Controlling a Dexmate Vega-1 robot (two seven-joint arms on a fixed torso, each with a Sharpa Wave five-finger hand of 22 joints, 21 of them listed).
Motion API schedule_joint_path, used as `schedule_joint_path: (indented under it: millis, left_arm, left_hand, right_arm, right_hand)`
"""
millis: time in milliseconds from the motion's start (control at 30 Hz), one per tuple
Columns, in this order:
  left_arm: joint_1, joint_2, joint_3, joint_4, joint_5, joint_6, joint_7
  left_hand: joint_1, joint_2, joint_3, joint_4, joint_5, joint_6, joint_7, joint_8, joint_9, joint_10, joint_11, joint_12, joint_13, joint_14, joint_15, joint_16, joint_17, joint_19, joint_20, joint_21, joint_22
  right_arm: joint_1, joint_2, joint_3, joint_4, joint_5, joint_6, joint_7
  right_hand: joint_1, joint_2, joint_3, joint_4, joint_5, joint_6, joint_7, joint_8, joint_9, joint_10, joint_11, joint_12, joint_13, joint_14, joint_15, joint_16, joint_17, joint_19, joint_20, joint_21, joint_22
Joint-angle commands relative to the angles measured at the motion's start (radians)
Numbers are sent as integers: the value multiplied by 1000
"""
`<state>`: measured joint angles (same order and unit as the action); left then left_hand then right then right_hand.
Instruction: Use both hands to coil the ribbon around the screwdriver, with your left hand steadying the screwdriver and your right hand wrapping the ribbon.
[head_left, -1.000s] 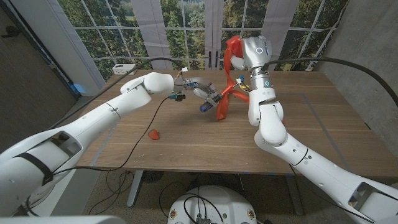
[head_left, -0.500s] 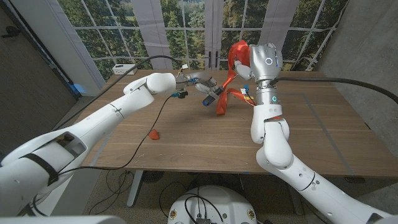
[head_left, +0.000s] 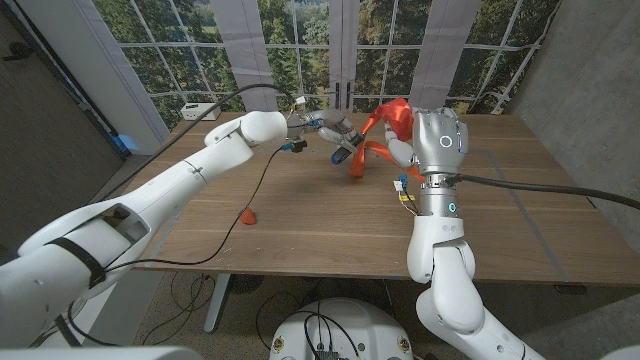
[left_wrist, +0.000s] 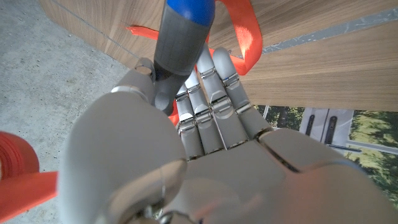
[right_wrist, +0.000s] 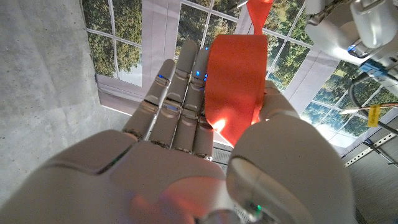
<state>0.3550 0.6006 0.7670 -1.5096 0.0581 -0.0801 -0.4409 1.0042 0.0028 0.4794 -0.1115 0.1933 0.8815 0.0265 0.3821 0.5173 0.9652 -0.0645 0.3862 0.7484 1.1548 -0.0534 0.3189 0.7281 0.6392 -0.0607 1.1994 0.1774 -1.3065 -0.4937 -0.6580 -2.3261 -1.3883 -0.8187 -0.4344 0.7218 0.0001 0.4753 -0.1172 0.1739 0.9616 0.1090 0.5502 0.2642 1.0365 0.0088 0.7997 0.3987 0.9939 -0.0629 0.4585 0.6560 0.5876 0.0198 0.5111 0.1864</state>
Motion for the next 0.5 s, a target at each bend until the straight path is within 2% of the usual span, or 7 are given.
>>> schedule_joint_path:
  millis: [33,100,133,267,333,367,500]
  left_arm:
    - [-73,-45,39,55,-6,-4,-65]
    - [-84,-55,41,65,-16,0,-78]
    - [-93,-58,45,70,-16,-2,-86]
    - [-94,-55,43,44,4,24,-59]
    - [-98,-57,39,44,-7,26,-65]
    - [-99,-58,38,43,-11,26,-65]
    - [-113,-61,44,45,-16,26,-82]
  left_hand:
    - [134,131,57,-34,4,19,-11,-1,3,82,-74,-5,1,185,-174,6,3,12,-68,10,0]
    - [134,131,58,-34,4,19,-14,-3,3,81,-74,-5,3,185,-174,5,1,13,-68,10,0]
    - [134,131,58,-34,4,18,-10,-4,3,80,-74,-4,4,185,-174,5,1,13,-68,10,0]
    - [134,131,59,-35,4,19,-10,-6,2,83,-76,-5,3,185,-174,5,1,13,-68,10,0]
    - [134,131,59,-35,4,18,-12,-6,3,83,-73,-6,1,185,-174,5,1,11,-67,10,0]
    - [134,131,59,-35,3,21,-11,-6,3,85,-74,-6,1,185,-174,5,1,12,-67,11,0]
    - [134,130,59,-35,3,21,-11,-7,4,83,-73,-7,3,185,-174,5,0,12,-67,11,0]
  right_arm:
    - [-97,27,-6,24,76,41,-10]
    - [-96,36,-17,57,62,30,-23]
    - [-102,24,-13,54,85,42,-15]
    - [-113,40,-14,103,110,15,-40]
    - [-118,48,-12,118,119,-16,-24]
    - [-127,39,1,115,158,-7,-20]
    - [-128,28,2,138,164,-46,-26]
  right_hand:
    - [150,136,32,-21,5,104,-88,22,6,33,-29,6,5,88,-107,-2,5,4,5,6,2]
    - [150,136,32,-21,5,104,-86,22,6,33,-29,6,4,88,-107,-3,4,3,4,6,2]
    - [150,137,32,-21,5,103,-88,22,6,33,-29,6,4,88,-107,-3,4,3,4,6,2]
    - [150,137,32,-21,5,105,-87,22,5,33,-28,6,4,89,-108,-3,5,4,4,6,2]
    - [151,136,33,-22,5,105,-85,22,6,33,-27,5,4,90,-108,-4,4,3,4,6,2]
    - [150,136,33,-21,5,105,-85,22,6,32,-28,6,5,90,-107,-4,4,3,4,6,2]
    - [150,136,33,-21,5,105,-83,22,5,33,-28,5,3,91,-109,-4,6,2,5,6,2]
